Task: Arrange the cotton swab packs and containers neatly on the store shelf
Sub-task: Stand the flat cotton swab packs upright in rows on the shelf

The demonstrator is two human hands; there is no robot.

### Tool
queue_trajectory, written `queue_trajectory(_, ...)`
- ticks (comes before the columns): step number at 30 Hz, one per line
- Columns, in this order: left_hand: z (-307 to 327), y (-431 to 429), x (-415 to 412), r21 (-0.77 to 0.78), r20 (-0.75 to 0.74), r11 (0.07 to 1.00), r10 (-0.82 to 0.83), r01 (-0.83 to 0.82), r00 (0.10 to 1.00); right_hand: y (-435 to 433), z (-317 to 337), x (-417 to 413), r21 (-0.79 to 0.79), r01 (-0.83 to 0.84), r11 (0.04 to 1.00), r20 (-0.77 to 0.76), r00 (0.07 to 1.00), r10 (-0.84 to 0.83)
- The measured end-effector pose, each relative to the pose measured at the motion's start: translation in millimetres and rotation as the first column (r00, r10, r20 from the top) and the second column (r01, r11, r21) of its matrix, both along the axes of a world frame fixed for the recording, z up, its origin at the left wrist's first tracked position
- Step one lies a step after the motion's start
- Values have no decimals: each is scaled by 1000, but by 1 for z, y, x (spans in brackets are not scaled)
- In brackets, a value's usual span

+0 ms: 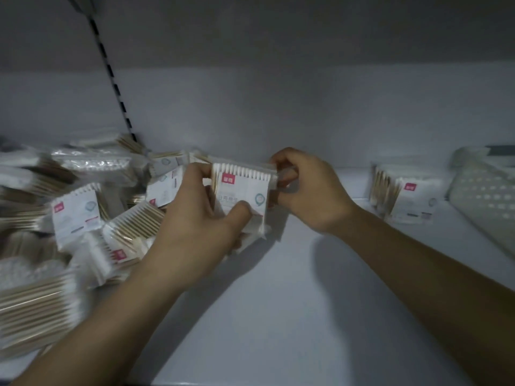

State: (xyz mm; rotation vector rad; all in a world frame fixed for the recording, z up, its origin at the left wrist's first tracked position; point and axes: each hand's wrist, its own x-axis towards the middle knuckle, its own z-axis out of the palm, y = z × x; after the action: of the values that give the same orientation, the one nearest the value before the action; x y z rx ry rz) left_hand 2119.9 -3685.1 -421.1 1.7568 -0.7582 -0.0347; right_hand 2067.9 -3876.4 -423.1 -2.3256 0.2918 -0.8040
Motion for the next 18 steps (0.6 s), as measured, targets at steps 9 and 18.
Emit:
queue_trajectory(9, -13, -3, 6, -170, -38, 984, 49, -54, 998, -12, -3, -23, 148, 162, 976, 91, 980, -176)
queue_trajectory(18, -11, -10, 6, -435, -261, 899, -73, -50, 963, 34, 14, -36, 877, -203, 436, 151, 977, 151)
